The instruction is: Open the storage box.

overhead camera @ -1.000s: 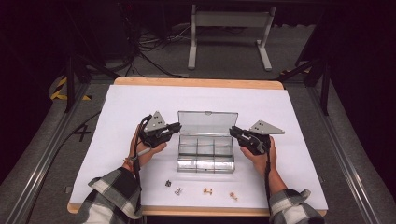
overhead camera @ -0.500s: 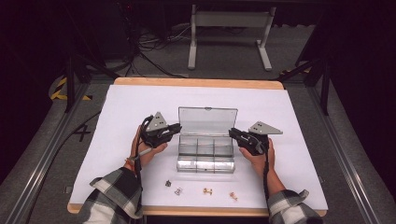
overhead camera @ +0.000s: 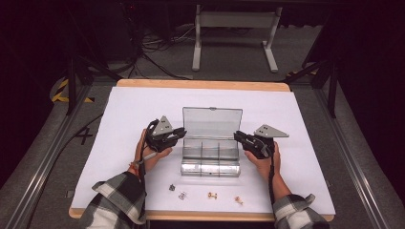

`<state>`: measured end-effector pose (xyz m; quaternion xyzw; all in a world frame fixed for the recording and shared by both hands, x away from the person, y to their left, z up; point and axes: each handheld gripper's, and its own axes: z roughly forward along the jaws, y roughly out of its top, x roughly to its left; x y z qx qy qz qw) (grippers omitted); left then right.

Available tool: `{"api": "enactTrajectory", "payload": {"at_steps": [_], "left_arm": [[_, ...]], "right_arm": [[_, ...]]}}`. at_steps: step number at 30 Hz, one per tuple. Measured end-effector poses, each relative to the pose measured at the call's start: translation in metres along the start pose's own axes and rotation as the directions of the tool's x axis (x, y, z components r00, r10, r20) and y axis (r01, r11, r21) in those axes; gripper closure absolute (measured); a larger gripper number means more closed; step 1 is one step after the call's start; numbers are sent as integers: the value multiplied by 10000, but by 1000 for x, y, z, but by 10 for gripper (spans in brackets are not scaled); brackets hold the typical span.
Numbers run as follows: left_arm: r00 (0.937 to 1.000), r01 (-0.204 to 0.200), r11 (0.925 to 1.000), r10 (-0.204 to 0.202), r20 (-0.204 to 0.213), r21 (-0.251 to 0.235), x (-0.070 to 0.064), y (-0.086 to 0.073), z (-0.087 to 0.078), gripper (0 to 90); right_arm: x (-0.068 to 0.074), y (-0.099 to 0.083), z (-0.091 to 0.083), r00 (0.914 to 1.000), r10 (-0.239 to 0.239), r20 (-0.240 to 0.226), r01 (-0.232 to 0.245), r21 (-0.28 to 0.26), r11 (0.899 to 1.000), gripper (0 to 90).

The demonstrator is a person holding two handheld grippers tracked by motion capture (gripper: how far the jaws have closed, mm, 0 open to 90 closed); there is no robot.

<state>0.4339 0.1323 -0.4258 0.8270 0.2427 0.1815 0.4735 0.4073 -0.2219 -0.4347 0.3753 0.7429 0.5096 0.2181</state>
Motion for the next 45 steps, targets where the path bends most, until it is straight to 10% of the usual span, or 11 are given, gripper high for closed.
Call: {"api": "enactTrajectory", "payload": {"at_steps": [45], "left_arm": [[9997, 215, 9997, -213, -156, 121, -1, -5, 6, 687]], "right_arm": [[-2, -4, 3, 9992, 348, -191, -347, 56, 9994, 700]]}}
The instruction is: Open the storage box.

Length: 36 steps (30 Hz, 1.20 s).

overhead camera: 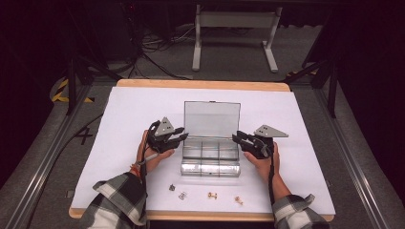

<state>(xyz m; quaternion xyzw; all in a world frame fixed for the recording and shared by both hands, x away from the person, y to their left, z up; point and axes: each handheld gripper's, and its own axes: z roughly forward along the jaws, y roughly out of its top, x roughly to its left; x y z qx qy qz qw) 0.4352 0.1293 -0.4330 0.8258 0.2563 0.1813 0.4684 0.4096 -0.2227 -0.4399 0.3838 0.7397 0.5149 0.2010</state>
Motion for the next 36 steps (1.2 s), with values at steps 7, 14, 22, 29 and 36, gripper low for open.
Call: {"api": "enactTrajectory", "payload": {"at_steps": [7, 14, 22, 29, 36], "left_arm": [[9999, 123, 9999, -123, 97, -39, 1, -1, 0, 692], [9997, 210, 9998, -210, 81, -64, 1, -2, 0, 709], [10000, 67, 9999, -67, -55, -148, 1, -1, -3, 695], [10000, -27, 9991, 27, -13, -419, 0, 1, -19, 688], [9997, -216, 9986, 219, 48, -476, -3, -4, -40, 665]], "right_arm": [[-2, -1, 0, 9999, 137, 76, -137, -36, 9999, 681], [-1, -1, 0, 10000, 42, 2, -42, -36, 10000, 702], [1, 0, -1, 9999, -69, 115, 68, 14, 10000, 684], [4, 5, -9, 9974, -586, 416, 585, 41, 9983, 639], [9, 7, -21, 9879, -1417, 624, 1397, 344, 9896, 604]]}}
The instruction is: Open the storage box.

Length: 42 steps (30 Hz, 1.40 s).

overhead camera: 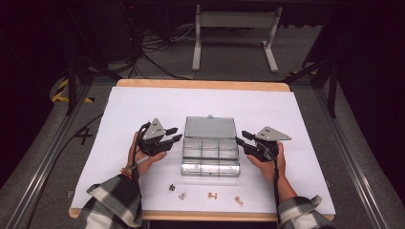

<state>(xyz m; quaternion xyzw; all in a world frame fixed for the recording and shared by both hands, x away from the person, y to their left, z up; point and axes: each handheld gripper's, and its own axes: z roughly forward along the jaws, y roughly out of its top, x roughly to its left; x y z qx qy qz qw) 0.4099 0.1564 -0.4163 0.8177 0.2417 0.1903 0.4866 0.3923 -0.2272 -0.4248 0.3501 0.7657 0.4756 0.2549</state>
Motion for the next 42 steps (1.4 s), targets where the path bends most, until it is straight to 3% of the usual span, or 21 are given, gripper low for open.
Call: {"api": "enactTrajectory", "payload": {"at_steps": [6, 16, 21, 24, 28, 29, 32, 36, 42], "left_arm": [[9994, -358, 9993, 357, 14, 100, -8, -7, -23, 654], [9977, -598, 9981, 593, 320, 165, -25, -27, -53, 623], [9946, -725, 9966, 694, 771, 380, -39, -42, -62, 580], [9880, -854, 9948, 774, 1333, 550, -50, -49, -64, 538], [9761, -921, 9937, 773, 2031, 644, -56, -54, -66, 497], [9761, -921, 9937, 773, 2031, 644, -56, -54, -66, 493], [9625, -1002, 9924, 785, 2596, 717, -60, -56, -64, 480], [9600, -967, 9920, 715, 2708, 809, -62, -58, -62, 478], [9513, -1041, 9890, 681, 3008, 1054, -68, -60, -56, 490]], "right_arm": [[1, -1, -13, 9983, -574, -95, 576, 227, 9981, 567], [-5, -6, -36, 9970, -761, -105, 764, 304, 9966, 519], [-10, -15, -52, 9964, -843, 1, 842, 469, 9953, 492], [-14, -27, -66, 9955, -942, 75, 934, 770, 9926, 470], [-20, -41, -81, 9980, -613, 125, 599, 917, 9940, 437], [-20, -41, -81, 9980, -613, 125, 599, 917, 9940, 437], [-22, -53, -94, 9985, -523, 148, 505, 1058, 9931, 415], [-23, -62, -100, 9993, -355, 137, 337, 1193, 9923, 401], [-22, -70, -107, 9992, -340, 230, 308, 1281, 9913, 378]]}}
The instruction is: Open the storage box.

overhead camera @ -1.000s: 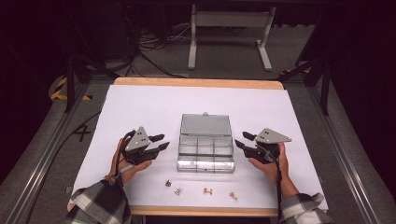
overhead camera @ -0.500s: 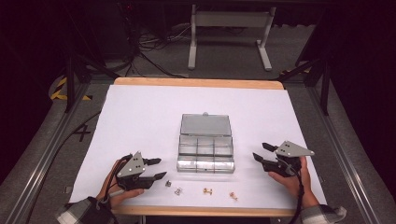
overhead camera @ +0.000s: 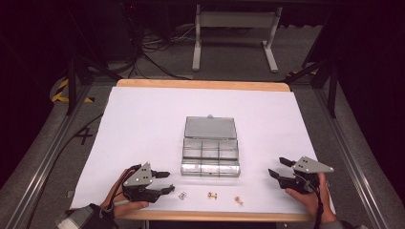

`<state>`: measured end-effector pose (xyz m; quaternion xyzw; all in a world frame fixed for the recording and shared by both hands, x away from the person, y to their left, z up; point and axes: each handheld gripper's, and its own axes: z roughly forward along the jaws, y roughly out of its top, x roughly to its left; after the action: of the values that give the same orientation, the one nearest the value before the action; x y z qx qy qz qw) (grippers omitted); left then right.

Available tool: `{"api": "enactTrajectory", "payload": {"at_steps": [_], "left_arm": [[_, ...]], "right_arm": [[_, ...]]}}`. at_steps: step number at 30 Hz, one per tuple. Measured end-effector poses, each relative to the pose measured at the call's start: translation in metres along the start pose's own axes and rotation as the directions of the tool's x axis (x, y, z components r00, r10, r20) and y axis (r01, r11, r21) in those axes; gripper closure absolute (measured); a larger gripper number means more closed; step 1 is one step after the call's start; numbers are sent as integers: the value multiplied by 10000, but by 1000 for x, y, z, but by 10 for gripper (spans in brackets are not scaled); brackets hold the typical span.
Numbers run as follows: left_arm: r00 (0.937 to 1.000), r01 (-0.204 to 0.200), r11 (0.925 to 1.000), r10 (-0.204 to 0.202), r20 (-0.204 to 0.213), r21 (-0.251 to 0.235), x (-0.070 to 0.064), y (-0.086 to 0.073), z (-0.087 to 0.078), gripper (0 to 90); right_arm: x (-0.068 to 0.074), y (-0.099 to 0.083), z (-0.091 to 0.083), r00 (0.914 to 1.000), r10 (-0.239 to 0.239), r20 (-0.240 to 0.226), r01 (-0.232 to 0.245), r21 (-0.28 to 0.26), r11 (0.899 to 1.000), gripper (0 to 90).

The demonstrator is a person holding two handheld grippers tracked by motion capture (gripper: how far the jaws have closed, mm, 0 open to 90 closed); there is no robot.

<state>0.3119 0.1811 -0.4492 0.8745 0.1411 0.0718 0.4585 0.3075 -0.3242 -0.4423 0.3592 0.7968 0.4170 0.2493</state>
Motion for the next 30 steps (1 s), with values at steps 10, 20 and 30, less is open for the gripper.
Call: {"api": "enactTrajectory", "payload": {"at_steps": [10, 20, 30], "left_arm": [[9999, -59, 9985, 50, 157, 549, 2, -1, 12, 519], [9996, -179, 9949, 158, 220, 994, 3, 0, 17, 604], [9993, -325, 9946, 305, 223, 990, 4, 1, 16, 838]], "right_arm": [[1, 0, 3, 9998, -203, 76, 201, 285, 9994, 365], [2, 0, 5, 9993, -364, 19, 362, 525, 9980, 362], [3, 0, 6, 9992, -410, 0, 409, 598, 9974, 362]]}}
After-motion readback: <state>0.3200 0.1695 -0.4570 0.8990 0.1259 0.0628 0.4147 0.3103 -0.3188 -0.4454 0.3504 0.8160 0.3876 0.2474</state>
